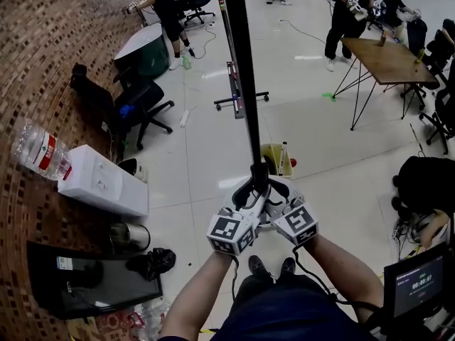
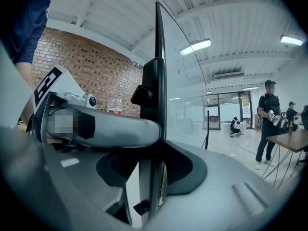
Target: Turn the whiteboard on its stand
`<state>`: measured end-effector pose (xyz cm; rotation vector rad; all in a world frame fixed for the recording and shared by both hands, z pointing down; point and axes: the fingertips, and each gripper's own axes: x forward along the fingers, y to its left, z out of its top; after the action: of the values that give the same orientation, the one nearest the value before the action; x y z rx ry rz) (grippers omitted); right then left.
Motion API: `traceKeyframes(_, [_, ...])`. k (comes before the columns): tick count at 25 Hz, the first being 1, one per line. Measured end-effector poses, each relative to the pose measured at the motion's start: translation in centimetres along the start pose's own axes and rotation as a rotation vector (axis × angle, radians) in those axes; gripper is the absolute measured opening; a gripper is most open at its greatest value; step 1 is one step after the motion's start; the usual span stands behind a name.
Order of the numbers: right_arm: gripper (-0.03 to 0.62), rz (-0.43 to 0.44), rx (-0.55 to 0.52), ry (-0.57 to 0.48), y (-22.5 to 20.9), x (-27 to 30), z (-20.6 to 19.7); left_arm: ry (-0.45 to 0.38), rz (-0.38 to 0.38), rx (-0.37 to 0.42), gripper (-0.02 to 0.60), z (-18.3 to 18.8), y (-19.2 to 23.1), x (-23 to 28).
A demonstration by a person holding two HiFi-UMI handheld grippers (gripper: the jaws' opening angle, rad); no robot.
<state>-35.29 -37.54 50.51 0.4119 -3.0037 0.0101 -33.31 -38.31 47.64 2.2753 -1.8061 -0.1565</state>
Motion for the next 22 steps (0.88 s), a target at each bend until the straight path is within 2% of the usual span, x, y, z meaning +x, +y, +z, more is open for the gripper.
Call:
traceKeyframes(4, [0.161, 0.015, -0.022, -0.011, 1.3, -1.3, -0.1, 0.012, 0.038, 0.001, 0.175, 0.4, -1.3, -1.5])
traceKeyframes(11, [0.160, 0.045, -0.004, -0.034, 3.9, -4.0, -0.4, 0.015, 0.080, 0.023, 0.176, -1.1, -3.6, -3.8])
traceKeyframes(19, [0.160, 0.038, -0.008, 0.000, 4.7, -6.4, -1.2, 0.022, 0.069, 0.011, 0.175, -2.3, -5.8, -4.8])
traceKeyframes(22, [0.161, 0.029, -0.005, -0.004, 5.2, -7.5, -1.2, 0.013, 0.042, 0.022, 0.173, -2.8, -6.9, -5.3])
